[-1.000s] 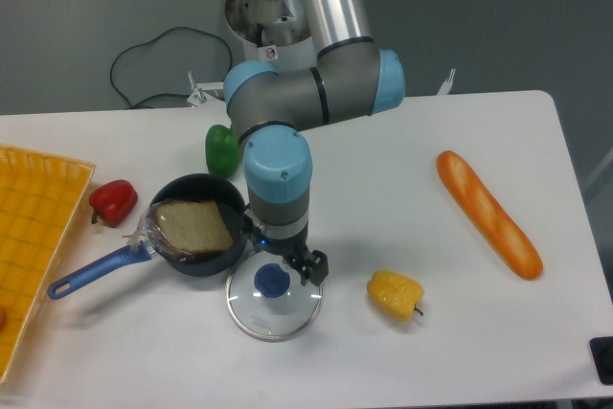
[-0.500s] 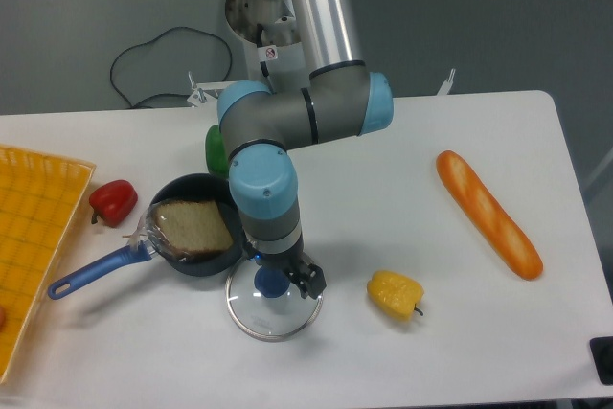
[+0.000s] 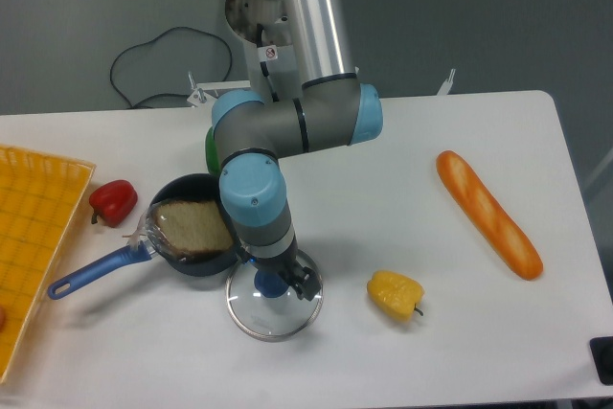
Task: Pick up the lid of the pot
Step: 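Lower the gripper onto the blue knob and close on it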
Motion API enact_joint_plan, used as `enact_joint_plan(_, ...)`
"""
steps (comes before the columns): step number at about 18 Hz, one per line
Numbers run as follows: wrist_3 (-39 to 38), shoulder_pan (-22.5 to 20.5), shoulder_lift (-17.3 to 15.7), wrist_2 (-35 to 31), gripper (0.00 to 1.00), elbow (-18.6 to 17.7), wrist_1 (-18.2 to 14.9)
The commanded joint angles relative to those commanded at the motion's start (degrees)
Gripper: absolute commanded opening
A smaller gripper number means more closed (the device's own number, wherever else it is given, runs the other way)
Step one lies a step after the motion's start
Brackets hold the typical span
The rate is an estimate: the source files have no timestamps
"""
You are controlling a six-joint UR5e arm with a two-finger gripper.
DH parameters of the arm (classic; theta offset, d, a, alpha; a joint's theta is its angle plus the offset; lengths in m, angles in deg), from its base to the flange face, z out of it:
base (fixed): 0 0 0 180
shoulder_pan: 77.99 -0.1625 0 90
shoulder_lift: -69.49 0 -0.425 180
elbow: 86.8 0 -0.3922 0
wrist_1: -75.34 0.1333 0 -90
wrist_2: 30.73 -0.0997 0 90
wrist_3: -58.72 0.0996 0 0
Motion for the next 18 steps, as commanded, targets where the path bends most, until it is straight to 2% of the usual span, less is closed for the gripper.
enact_joint_plan(18, 0.1, 0.4, 1.8, 0.1, 1.0, 0.4, 0.6)
